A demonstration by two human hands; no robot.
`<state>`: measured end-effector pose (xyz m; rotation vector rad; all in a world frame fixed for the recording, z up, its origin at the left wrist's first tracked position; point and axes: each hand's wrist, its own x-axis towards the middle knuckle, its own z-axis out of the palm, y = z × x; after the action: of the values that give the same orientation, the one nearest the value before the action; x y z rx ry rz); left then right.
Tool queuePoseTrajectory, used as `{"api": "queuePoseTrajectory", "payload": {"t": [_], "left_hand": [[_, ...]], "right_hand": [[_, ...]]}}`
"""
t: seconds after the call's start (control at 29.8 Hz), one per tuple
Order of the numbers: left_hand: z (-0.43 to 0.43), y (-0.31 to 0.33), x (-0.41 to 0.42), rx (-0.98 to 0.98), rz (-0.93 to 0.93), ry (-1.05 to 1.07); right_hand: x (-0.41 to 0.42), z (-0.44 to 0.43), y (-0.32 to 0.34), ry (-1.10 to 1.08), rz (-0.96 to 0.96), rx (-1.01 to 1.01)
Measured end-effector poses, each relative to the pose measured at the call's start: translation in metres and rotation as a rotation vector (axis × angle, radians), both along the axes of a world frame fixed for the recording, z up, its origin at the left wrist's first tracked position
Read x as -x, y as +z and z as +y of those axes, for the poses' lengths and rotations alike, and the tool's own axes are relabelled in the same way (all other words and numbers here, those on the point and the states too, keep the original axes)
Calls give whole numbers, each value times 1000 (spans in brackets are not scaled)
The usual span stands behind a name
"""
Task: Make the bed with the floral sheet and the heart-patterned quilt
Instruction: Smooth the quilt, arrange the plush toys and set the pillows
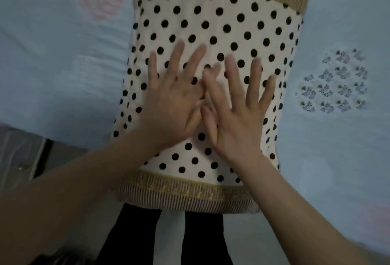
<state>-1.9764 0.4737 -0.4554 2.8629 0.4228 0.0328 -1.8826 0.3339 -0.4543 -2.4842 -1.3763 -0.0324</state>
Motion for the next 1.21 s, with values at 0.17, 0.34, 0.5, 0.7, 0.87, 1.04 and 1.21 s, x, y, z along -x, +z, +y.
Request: {"api": "queuePoseTrajectory", "payload": {"t": [0.17,0.34,0.5,0.7,0.87,1.04,1.21], "left_hand": [[-23,-59,45,-110,313,-126],[-27,-4,66,41,1,-56],[-48,-34,124,-59,317,-326],[-55,-10,110,5,73,-146],[-49,-20,84,-5,240,-120],[1,8,-10,-121,-328,149],[9,-53,-31,-75,305,187]], "right_hand": [[33,-30,-53,64,33,356],[52,-54,-2,143,114,57],[73,-92,-42,341,69,322],[71,-79,-12,283,51,74],[58,-60,-31,245,60,252],[-9,9,2,-141,-139,-210],[-20,29,-54,-172,7,327]]}}
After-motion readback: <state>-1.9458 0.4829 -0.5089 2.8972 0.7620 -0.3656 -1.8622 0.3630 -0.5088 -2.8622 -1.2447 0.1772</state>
